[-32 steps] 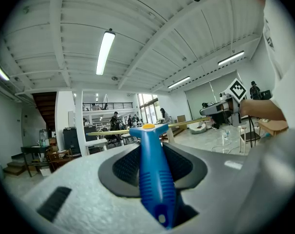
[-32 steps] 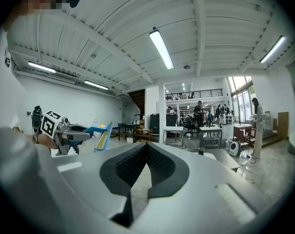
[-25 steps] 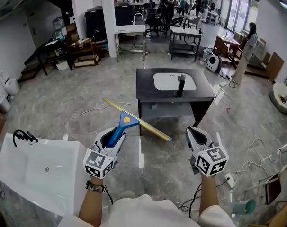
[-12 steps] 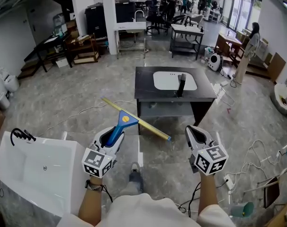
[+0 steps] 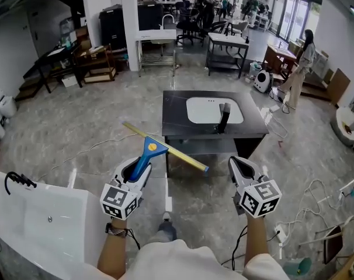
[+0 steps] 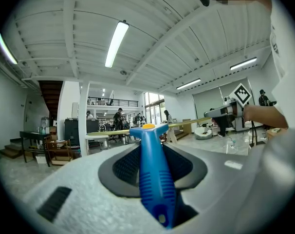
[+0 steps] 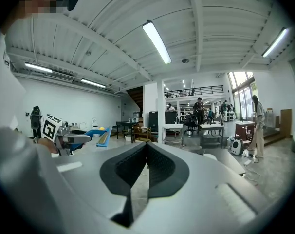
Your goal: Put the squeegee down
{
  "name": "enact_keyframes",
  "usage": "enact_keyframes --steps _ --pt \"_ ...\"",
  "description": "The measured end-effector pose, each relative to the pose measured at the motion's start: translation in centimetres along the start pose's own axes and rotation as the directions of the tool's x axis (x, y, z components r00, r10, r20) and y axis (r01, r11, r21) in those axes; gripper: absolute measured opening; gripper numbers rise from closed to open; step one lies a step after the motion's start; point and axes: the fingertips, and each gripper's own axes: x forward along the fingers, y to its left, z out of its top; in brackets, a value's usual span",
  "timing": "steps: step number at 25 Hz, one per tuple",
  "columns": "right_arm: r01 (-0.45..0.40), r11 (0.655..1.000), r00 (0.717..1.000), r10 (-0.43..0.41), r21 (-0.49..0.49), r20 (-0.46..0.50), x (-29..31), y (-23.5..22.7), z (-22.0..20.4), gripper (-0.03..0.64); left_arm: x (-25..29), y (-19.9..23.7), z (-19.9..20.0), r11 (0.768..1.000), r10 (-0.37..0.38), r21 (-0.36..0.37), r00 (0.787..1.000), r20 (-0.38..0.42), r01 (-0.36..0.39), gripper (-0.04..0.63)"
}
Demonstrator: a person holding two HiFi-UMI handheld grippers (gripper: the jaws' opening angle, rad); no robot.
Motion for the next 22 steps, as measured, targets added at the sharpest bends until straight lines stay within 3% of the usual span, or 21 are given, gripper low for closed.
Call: enact_keyframes --steps 22 --pt "0.050 0.998 0.998 -0.049 0.027 -0.048 17.5 -7.3 2.0 0.006 15.1 13.1 -0.3 0.998 -0.063 -0.013 0.997 -0.036 0.063 0.141"
